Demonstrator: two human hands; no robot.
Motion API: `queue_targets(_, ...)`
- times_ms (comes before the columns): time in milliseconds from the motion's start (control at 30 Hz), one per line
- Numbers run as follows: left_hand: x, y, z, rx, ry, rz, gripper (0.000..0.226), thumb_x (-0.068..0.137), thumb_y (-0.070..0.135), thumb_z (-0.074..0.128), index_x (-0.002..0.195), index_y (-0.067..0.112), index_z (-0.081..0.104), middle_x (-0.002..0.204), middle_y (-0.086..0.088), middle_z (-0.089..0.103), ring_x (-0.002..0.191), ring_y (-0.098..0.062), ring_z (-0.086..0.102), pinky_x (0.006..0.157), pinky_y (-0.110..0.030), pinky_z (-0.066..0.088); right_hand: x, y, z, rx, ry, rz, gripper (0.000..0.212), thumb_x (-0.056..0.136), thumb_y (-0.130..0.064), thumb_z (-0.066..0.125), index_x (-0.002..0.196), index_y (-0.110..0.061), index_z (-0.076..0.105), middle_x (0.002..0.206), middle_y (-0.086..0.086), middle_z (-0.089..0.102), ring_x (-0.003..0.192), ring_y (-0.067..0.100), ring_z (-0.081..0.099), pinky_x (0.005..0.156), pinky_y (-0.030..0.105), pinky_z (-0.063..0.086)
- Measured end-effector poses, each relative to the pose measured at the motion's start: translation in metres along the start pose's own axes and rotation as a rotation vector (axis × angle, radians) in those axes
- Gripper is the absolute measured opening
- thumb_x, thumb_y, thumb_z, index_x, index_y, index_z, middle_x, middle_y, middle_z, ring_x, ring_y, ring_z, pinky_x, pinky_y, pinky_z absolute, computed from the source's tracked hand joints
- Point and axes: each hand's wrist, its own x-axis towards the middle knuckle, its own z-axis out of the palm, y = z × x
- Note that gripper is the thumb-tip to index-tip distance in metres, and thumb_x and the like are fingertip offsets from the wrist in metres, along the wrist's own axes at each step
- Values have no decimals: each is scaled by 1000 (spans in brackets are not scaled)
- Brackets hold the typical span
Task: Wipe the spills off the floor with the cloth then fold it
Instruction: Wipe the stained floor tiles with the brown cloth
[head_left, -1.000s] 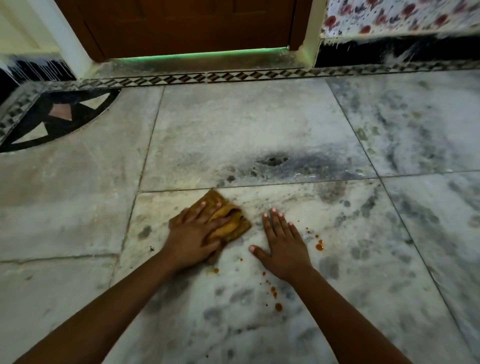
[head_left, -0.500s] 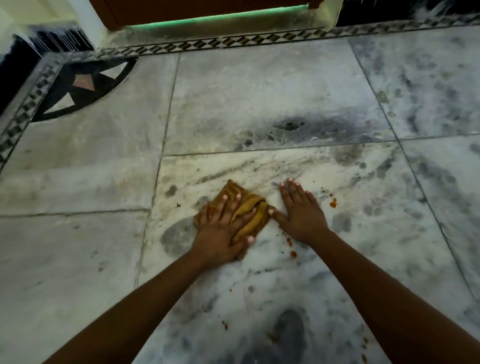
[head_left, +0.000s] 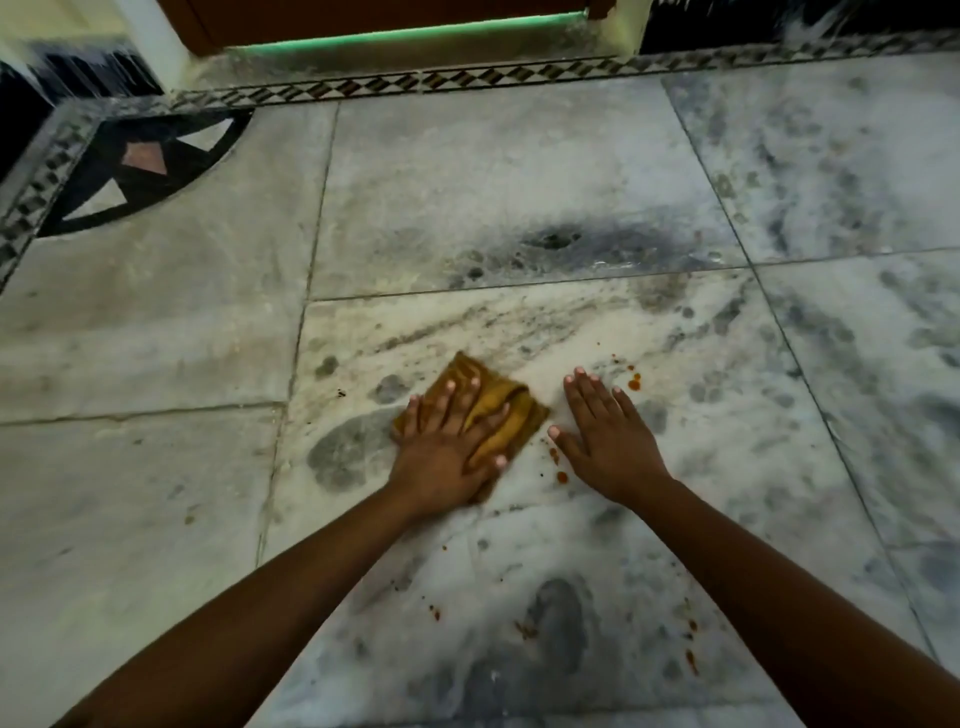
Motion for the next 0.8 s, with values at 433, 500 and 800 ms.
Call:
queue_targets(433,64,43,-25,-113,-128,-107,61,97,54,25,148,41,-5,156,0,-23,144,-28,-19,112,-56,-9,-93,69,7,-3,-18,339,100,66,-66,-12,148,-7,-9,157,10,-13,145,19,-12,112,29,-13)
queue_targets(500,39,61,-11,-70,-110,10,60,94,59,21,147,42,-2,157,2,-20,144,-24,-18,113,-53,-11,-87,69,3,-24,2,303,99,68,-65,-12,148,-7,-7,157,10,-11,145,19,-11,112,29,-12)
queue_targets(800,68,2,-24,-30,-53,-178,62,93,61,20,149,38,6,159,2,-15,145,-24,-13,114,-53,-4,-67,86,8,-13,23,378,90,76,-61,-5,148,-9,-5,158,9,-8,145,19,-8,115,33,-8)
